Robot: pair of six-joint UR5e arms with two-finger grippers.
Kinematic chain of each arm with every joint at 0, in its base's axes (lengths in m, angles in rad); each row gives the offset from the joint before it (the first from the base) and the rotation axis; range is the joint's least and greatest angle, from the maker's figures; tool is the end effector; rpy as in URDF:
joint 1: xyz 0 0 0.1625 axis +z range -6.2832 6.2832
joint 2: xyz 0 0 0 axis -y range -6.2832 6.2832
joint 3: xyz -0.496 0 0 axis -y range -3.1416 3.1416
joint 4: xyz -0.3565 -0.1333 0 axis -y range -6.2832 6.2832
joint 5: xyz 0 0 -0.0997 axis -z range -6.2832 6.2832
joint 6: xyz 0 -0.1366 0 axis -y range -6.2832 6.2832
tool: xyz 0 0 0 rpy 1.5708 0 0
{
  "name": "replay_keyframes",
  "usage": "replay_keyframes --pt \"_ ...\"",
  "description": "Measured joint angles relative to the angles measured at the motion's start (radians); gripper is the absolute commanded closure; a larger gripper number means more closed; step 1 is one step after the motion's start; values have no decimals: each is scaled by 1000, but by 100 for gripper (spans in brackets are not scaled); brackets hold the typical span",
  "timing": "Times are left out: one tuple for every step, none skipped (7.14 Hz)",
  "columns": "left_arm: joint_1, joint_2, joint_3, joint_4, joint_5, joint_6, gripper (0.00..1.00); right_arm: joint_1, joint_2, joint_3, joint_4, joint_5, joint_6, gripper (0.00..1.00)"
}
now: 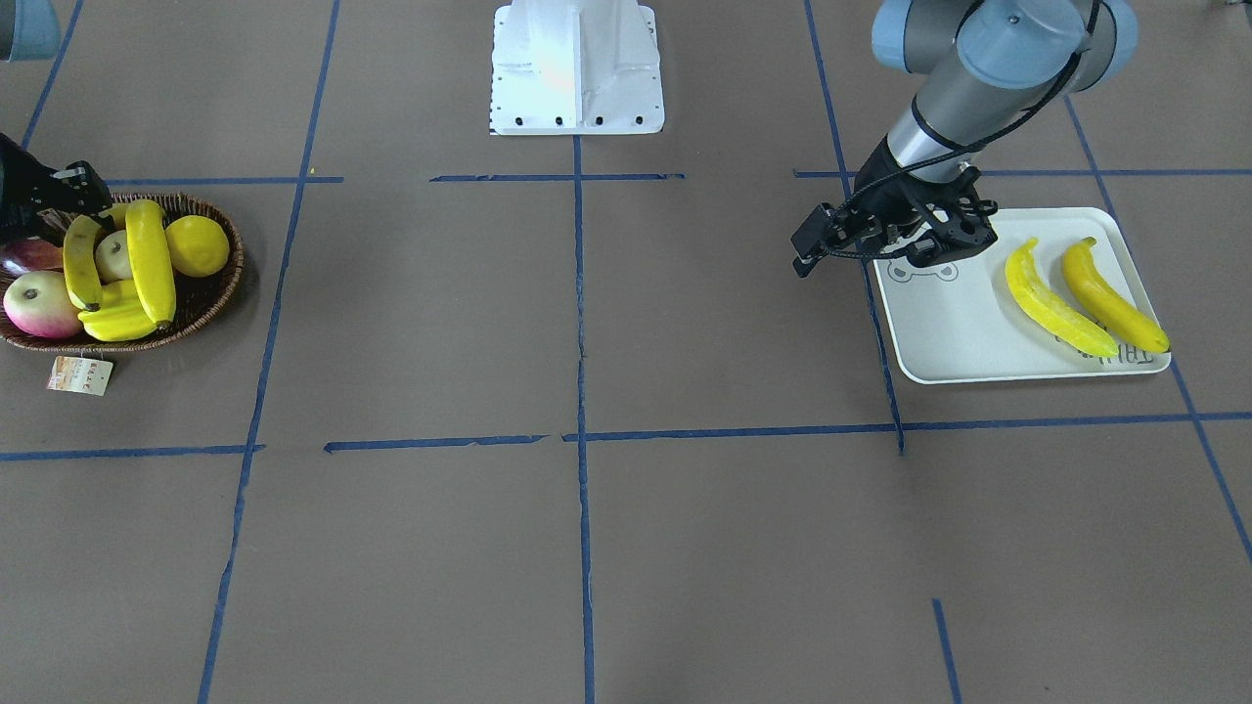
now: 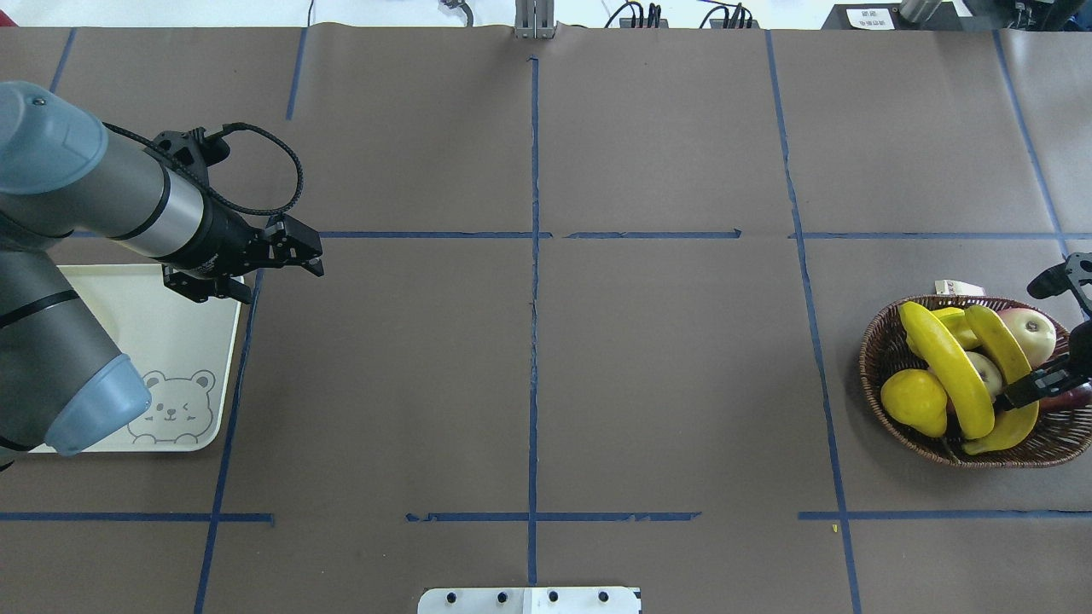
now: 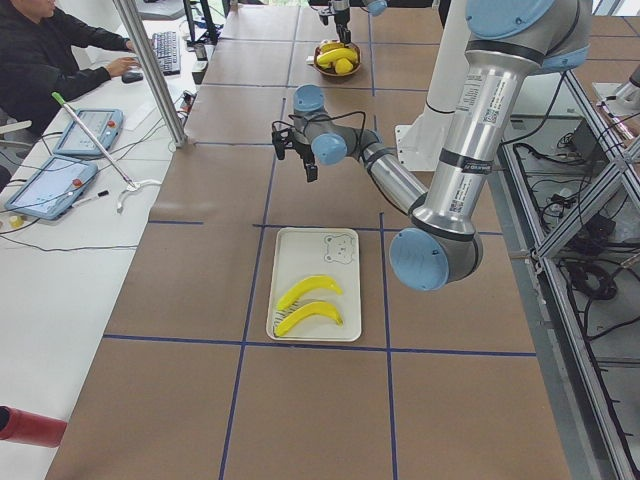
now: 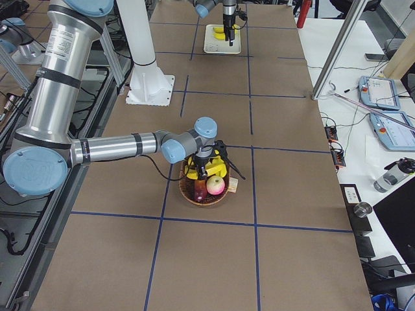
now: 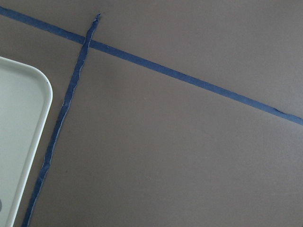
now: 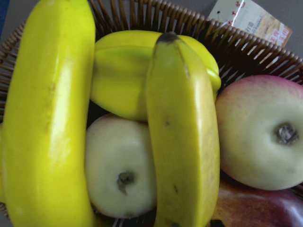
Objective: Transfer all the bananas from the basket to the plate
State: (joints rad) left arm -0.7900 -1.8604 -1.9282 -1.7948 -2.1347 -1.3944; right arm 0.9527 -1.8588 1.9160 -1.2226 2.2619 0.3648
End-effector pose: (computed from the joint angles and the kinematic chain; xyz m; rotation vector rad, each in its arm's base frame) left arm 0.3644 -0.4535 0.4210 -0.0735 0.9971 -0.3165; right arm -0.1641 -0.3105 0.6751 0.0215 -0.7888 -0.3801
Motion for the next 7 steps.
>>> replay_keyframes --pt "1 0 0 0 0 0 0 -1 0 -1 0 1 -1 39" --pt "1 0 0 0 0 0 0 -1 -1 -2 0 2 -2 39" --pt "2 0 0 0 0 0 0 -1 -2 -3 1 2 -3 39" --pt "3 -1 0 0 1 0 0 -2 -3 -7 1 2 -4 39" --pt "3 -2 0 0 1 0 0 -2 -3 -12 1 2 -4 39" --pt "3 -3 0 0 1 0 0 -2 -3 -17 2 2 -4 39" --pt "3 -4 0 0 1 0 0 -2 -3 -22 2 2 -4 42"
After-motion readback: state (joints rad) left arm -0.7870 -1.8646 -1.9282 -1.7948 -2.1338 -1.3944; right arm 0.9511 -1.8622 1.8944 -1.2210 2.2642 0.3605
